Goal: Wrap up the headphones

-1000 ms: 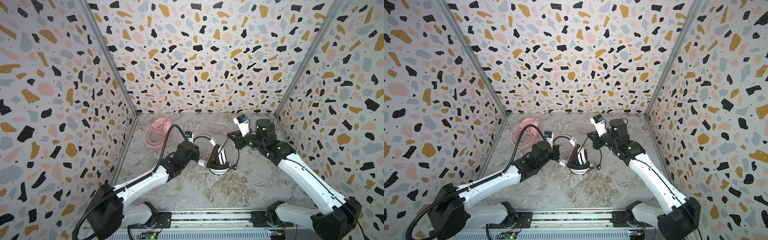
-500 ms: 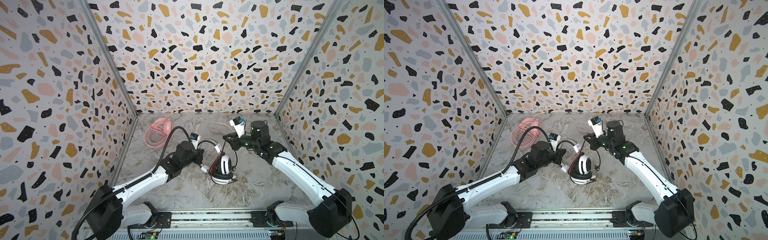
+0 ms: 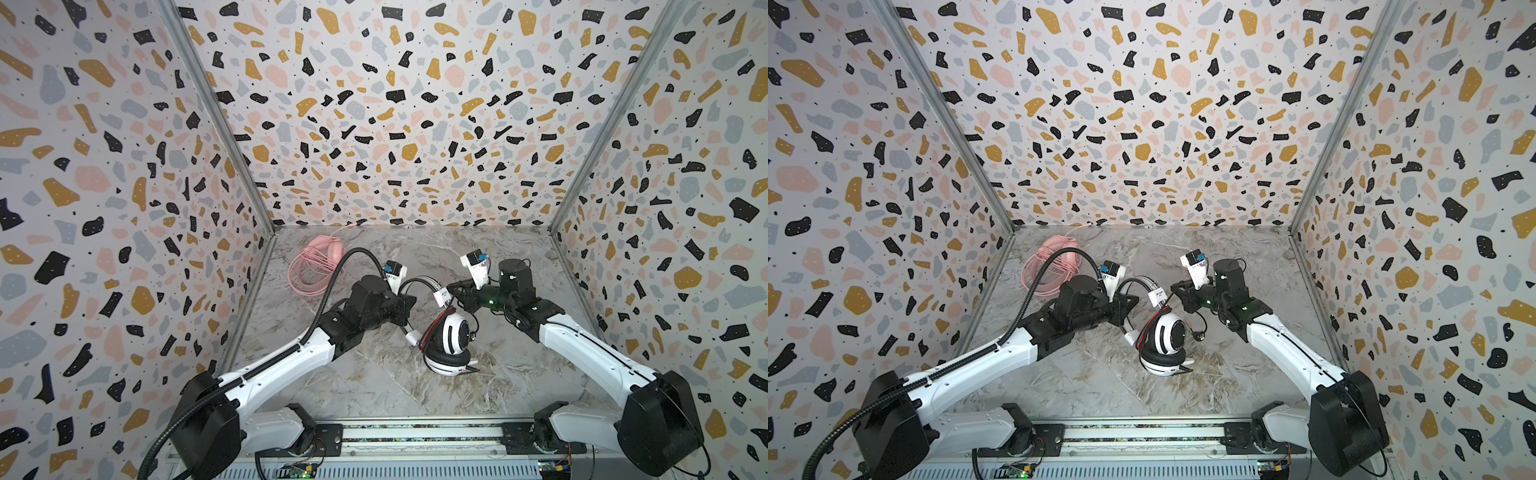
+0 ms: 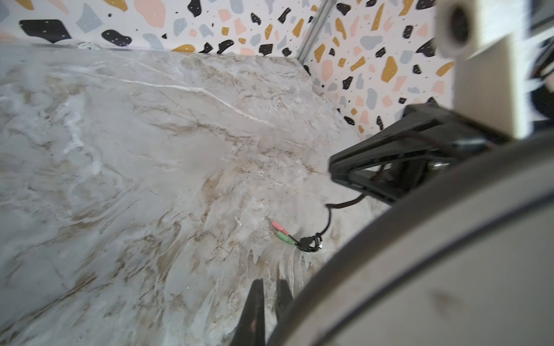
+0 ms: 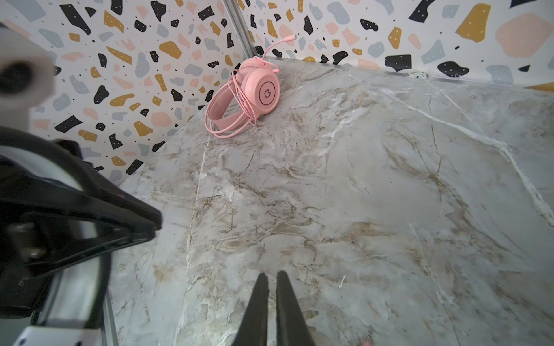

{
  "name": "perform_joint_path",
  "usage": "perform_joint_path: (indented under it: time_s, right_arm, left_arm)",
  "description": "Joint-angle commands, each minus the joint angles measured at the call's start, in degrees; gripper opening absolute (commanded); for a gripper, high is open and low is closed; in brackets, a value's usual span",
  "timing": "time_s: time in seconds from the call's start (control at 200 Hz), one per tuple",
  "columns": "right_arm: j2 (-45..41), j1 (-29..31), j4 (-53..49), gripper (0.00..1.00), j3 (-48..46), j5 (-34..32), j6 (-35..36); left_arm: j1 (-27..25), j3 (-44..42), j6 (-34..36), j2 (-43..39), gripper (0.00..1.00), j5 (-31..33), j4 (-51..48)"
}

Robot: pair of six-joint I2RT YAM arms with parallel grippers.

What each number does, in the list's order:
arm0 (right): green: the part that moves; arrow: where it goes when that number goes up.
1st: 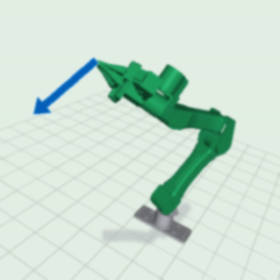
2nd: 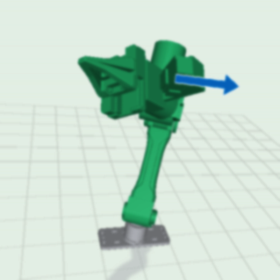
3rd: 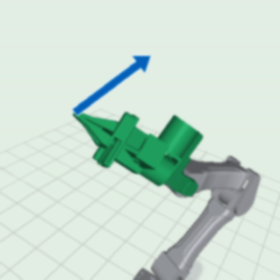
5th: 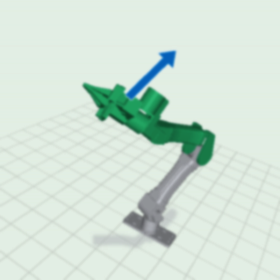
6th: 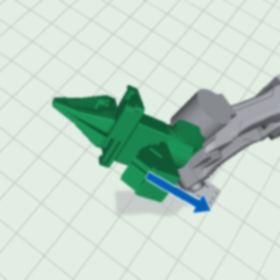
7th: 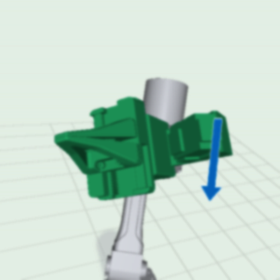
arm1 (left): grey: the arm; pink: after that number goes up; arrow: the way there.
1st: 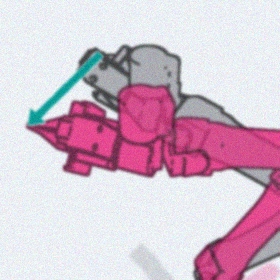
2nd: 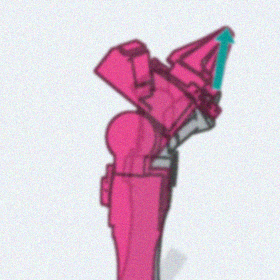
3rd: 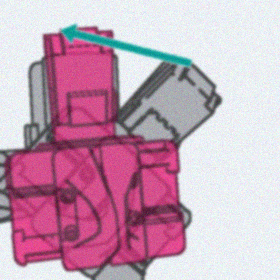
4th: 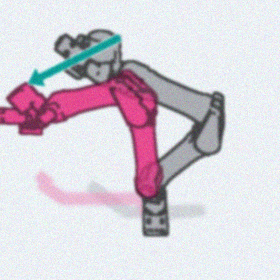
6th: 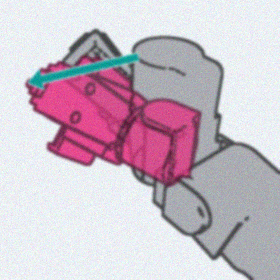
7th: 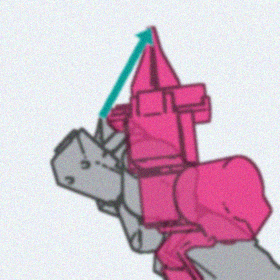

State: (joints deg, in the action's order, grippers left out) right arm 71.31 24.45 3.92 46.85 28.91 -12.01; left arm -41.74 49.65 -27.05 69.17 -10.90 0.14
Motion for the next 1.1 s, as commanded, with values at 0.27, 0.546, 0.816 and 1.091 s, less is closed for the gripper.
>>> perform_joint_path:
  time_s: [0.27, 0.546, 0.816, 1.091]
  right_arm:
    - [5.26, -0.83, 17.4, 0.14, -7.13, 2.72, -7.79]
    - [16.35, -0.16, 33.05, 0.15, -7.22, 6.76, -15.35]
    - [21.98, 0.68, 39.65, 0.15, -10.55, 7.66, -17.52]
    - [17.0, 1.72, 39.28, 0.04, -16.33, 6.23, -17.7]
  left_arm:
    - [-0.33, 7.77, -10.35, -4.85, 0.0, -9.7, 8.8]
    - [-0.36, 13.05, -13.03, -3.48, 0.0, -9.46, 7.74]
    - [-0.2, 17.8, -14.32, -3.55, 0.0, -4.79, 4.55]
    - [0.3, 19.43, -16.51, -3.69, 0.0, 5.31, 1.5]
